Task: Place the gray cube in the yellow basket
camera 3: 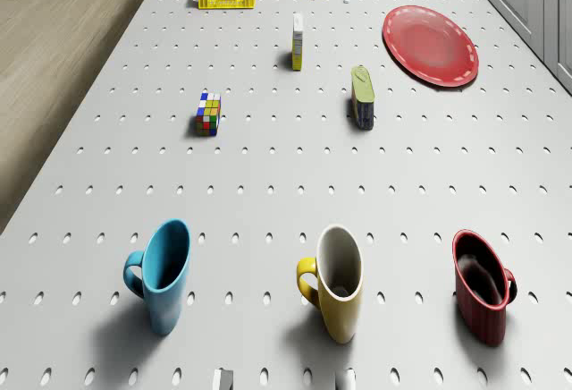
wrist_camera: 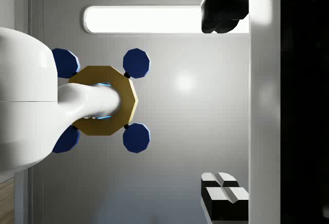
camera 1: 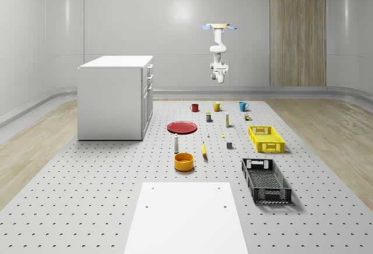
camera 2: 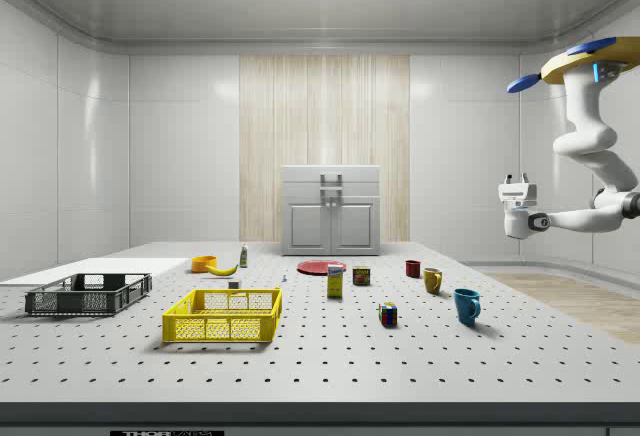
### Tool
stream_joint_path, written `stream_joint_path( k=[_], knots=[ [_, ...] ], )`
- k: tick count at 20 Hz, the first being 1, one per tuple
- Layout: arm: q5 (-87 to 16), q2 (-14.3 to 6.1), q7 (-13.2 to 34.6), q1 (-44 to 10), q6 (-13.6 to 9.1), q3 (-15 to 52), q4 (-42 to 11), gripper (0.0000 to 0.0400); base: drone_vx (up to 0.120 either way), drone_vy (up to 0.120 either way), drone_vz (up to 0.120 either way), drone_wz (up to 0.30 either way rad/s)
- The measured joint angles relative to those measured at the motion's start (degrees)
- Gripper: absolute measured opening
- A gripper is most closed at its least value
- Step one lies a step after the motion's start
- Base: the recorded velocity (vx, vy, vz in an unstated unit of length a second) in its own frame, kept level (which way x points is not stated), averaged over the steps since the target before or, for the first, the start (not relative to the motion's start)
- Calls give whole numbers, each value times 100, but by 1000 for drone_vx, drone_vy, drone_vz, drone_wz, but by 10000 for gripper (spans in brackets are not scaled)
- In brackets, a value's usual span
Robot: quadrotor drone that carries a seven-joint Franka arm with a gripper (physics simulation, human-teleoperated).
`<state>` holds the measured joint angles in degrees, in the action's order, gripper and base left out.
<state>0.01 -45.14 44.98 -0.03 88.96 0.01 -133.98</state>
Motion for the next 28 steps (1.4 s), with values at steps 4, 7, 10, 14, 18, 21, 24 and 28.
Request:
stream_joint_path(
  k=[4,7,10,14,18,21,24,28],
  knots=[
    [4,72,-7,-11,-395,6,485,400,0,0,0,0],
    [7,186,-10,-18,-637,9,855,400,27,0,0,0],
    [9,306,-12,-23,-832,13,1183,400,120,0,0,0],
    [11,418,-14,-28,-995,16,1476,400,120,0,0,0],
    [12,471,-16,-33,-1069,19,1621,400,120,0,0,0],
    [13,486,-17,-35,-1089,20,1669,400,120,0,0,0],
    [14,489,-18,-38,-1093,22,1689,400,120,0,0,0],
    [14,484,-19,-41,-1085,24,1694,400,120,0,0,0]
  ],
)
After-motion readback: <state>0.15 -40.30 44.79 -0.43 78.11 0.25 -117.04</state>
